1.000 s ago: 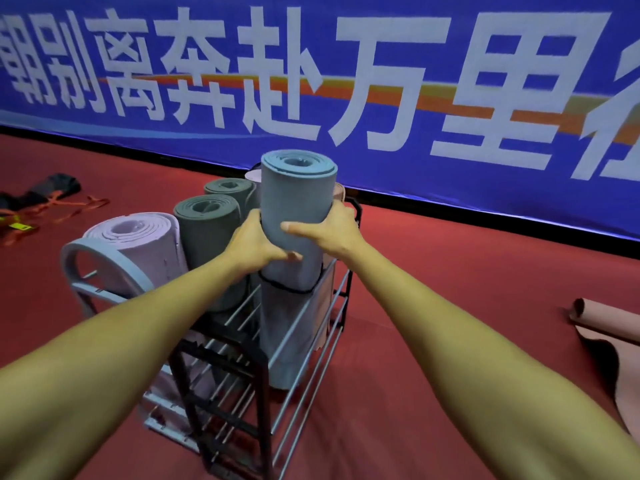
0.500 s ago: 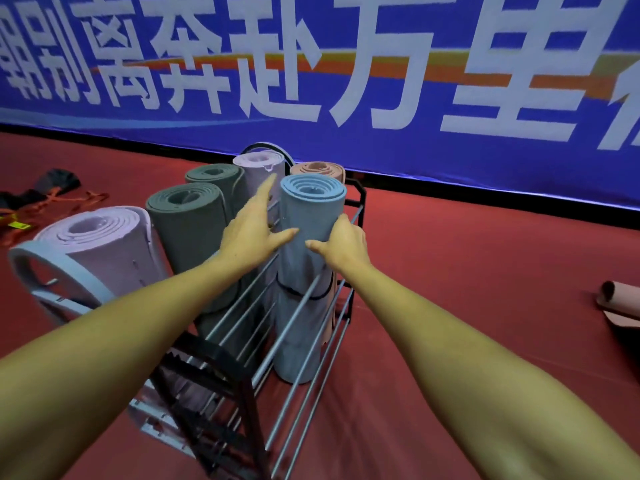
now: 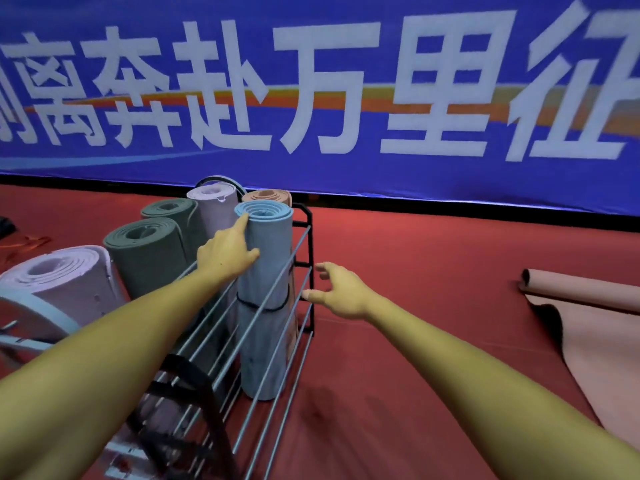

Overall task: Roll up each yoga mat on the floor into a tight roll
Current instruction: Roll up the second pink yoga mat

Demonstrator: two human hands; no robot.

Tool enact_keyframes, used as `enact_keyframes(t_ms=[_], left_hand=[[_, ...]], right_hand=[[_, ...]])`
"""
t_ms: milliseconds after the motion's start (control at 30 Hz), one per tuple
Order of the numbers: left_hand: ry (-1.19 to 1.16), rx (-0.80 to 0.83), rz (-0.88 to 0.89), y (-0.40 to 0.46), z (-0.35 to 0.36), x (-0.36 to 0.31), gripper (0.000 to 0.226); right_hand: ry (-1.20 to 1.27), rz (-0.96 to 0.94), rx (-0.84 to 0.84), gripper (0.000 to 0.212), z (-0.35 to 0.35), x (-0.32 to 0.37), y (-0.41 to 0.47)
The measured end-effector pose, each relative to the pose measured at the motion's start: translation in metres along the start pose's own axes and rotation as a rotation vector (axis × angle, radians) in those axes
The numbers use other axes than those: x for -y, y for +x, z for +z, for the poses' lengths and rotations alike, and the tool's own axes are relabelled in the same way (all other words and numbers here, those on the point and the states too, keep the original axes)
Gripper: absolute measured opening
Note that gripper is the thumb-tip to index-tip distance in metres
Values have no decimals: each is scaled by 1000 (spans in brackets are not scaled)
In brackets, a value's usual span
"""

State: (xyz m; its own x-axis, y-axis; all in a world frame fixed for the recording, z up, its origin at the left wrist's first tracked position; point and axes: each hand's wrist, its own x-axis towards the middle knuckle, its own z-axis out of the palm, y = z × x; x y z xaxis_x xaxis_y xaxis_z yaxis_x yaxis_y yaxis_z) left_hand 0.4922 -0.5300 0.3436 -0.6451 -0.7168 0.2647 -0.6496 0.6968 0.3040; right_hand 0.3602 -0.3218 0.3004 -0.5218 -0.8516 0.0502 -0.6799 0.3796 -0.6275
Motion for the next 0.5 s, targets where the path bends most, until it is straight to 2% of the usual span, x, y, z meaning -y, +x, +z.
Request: enact_keyframes(t_ms=[67, 167, 300, 400, 500], left_hand=[[2, 32, 7, -12, -11, -10, 79], [4, 61, 114, -36, -29, -31, 71], [-212, 72, 302, -73, -47, -74, 40], [-304, 114, 478, -106, -48, -130, 15], [-366, 254, 635, -145, -33, -205, 9]], right_hand=[[11, 19, -13, 75, -23, -10, -37], [20, 26, -65, 67, -63, -25, -93], [8, 2, -158, 55, -117, -46, -165], [-23, -34, -258, 45, -154, -71, -222], [-63, -20, -344, 38, -188, -111, -283]])
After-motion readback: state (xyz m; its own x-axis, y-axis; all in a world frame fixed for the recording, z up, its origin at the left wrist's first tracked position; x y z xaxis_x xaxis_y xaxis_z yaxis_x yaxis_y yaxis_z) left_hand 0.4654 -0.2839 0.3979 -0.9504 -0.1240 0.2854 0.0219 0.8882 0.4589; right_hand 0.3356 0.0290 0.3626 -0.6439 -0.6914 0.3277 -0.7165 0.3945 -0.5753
